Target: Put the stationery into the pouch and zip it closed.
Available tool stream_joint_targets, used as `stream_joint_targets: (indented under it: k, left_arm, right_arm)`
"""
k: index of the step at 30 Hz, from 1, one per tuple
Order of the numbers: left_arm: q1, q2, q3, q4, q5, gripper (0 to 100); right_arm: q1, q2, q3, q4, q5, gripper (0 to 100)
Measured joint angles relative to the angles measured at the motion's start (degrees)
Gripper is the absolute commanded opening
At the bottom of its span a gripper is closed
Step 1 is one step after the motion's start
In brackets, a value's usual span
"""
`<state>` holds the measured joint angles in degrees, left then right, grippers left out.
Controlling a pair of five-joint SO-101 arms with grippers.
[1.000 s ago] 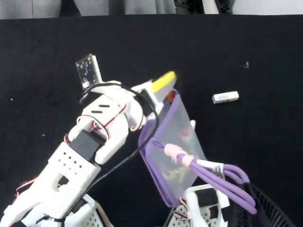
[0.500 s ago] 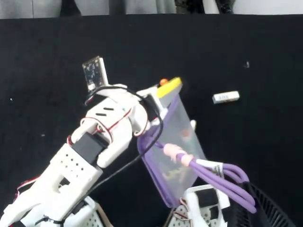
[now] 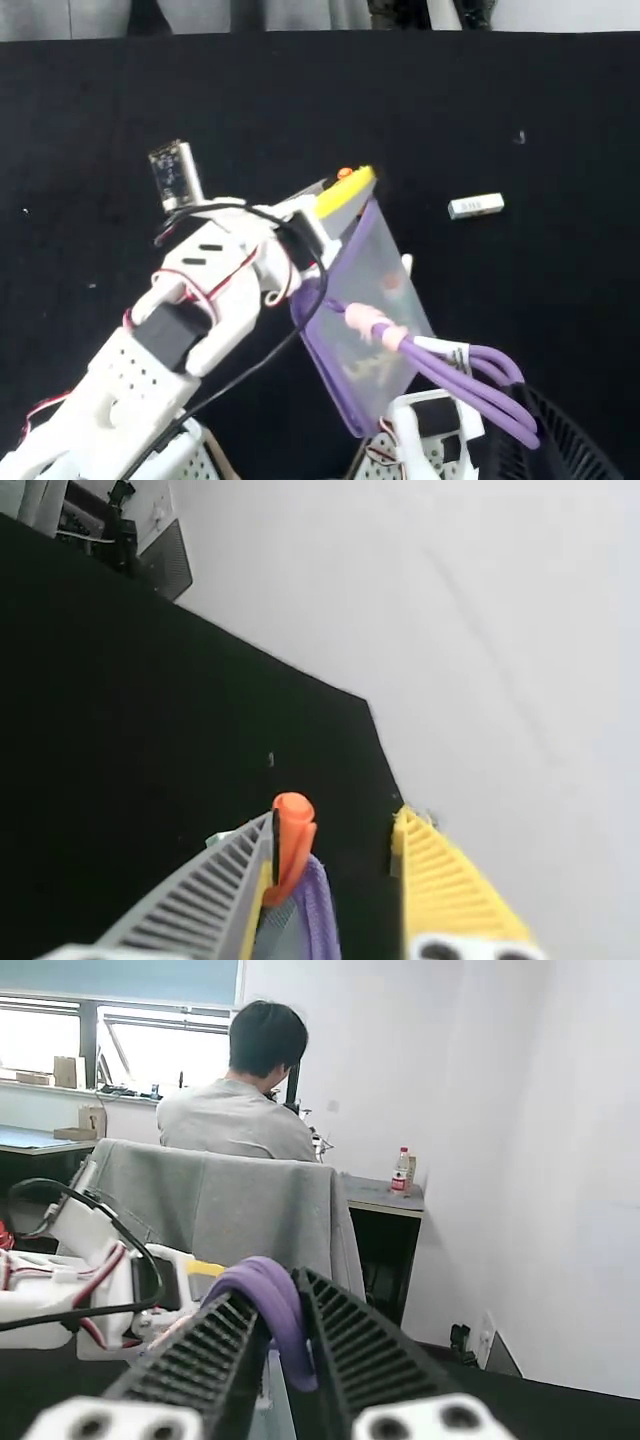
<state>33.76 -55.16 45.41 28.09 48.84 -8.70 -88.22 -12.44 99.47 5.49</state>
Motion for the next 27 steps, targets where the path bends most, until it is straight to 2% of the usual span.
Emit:
stream_joint_targets:
  k: [10, 14, 20, 27]
  left_arm:
    - [-0.2, 6.8, -0.1, -0.6, -0.1, 19]
    - [-0.2, 6.0, 0.0, -0.6, -0.1, 10]
    - [-0.1, 5.5, -0.1, -0.6, -7.2, 6]
    - [-0.1, 5.1, -0.1, -0.6, -8.5, 3]
  right_arm:
    - [-0.1, 0.0, 0.0, 0.0, 0.0, 1.1]
    - [-0.1, 0.0, 0.0, 0.0, 0.0, 1.1]
    - [0.0, 0.0, 0.0, 0.0, 0.0, 1.1]
    - [0.0, 0.0, 0.0, 0.0, 0.0, 1.1]
